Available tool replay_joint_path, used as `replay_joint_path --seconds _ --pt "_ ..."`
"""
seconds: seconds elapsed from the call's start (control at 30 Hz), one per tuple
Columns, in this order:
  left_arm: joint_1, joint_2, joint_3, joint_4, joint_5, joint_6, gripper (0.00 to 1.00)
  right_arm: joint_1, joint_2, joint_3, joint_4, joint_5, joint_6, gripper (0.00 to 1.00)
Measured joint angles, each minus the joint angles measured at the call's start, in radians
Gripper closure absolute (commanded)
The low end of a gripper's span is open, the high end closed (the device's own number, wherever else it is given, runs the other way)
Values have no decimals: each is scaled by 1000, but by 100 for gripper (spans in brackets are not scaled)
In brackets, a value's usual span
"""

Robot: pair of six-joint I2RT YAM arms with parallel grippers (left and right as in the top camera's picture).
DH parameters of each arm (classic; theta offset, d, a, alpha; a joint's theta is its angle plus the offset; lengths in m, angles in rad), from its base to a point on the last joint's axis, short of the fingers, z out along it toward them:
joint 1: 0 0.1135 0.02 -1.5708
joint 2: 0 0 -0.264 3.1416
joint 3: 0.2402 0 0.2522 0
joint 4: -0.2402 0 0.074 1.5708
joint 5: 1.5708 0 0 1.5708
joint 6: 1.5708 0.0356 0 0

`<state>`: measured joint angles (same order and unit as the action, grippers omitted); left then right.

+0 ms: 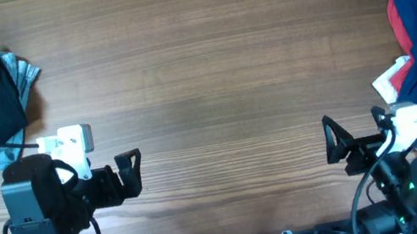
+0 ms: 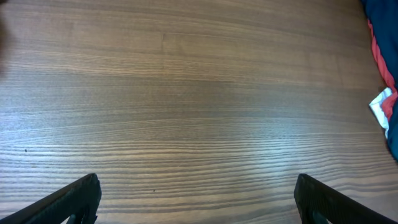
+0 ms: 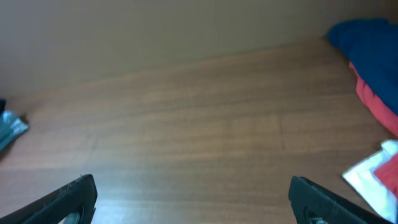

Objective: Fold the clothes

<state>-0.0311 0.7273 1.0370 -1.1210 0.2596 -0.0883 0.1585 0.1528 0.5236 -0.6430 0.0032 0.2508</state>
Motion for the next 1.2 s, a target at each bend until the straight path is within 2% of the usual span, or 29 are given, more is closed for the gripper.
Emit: replay_joint_path --seconds 0.17,0.3,0.47,0.6,1.2 --pt "0 0 0 0 0 0 0 -34 -123 -148 193 -10 -6 0" --pt "0 0 0 0 0 0 0 -34 -134 -250 365 -6 -28 0" --pt "0 0 0 0 0 0 0 -34 -135 -381 556 -76 -177 1" --pt "0 0 0 0 0 0 0 -34 -135 -432 525 -108 -238 0" --pt "0 0 0 0 0 0 0 -35 -135 -465 521 -35 -169 0"
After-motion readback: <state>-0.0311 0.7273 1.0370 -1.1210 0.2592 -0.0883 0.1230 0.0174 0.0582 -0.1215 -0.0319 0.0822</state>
